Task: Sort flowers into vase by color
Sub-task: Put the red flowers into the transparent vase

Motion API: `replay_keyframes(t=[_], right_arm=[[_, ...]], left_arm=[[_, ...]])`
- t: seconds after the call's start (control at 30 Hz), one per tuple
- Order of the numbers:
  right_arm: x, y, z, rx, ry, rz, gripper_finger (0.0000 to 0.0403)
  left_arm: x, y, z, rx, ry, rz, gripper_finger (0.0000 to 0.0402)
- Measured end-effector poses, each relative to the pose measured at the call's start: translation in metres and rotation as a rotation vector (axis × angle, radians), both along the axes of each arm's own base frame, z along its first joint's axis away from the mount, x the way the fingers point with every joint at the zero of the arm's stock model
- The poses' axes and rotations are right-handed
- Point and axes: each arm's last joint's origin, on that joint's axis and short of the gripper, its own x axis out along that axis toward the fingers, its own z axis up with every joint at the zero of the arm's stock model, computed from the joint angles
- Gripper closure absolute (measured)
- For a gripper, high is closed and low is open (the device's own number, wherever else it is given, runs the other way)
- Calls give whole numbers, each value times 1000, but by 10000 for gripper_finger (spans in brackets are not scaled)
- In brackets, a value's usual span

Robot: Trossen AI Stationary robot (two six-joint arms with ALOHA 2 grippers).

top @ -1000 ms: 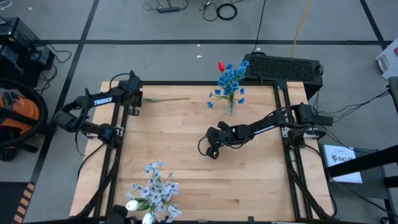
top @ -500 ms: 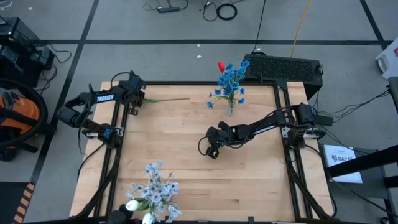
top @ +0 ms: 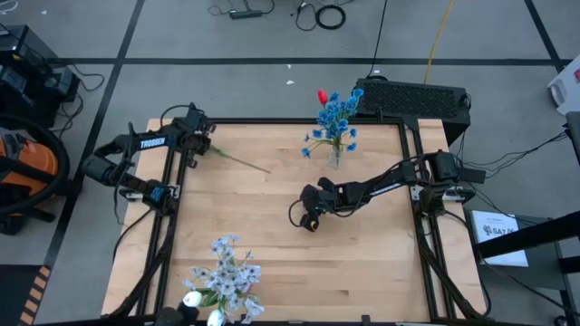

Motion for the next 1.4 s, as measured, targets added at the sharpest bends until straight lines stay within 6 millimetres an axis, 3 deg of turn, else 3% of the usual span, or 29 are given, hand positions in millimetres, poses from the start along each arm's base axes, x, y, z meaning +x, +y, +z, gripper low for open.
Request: replay_keyframes(t=[0.13,0.33,0.67,0.87,1.17,1.4], right_arm=[[0,0,0,8,-3,-7,403],[0,0,0,43,-10,-42,403],[-2,22,5,223,-57,-182,403],[-16,49,39,208,-158,-274,403],[-55,81,102,222,-307,-286,403],[-65,86,122,285,-379,-273,403]], left_arm=[[6,-2,9,67,-41,-110,393],[18,-2,40,335,-83,-252,394],[28,-22,94,826,25,-784,395],[40,-44,123,1160,24,-1122,396],[68,-76,152,1591,-105,-1373,396],[92,-99,174,1754,-197,-1498,396]])
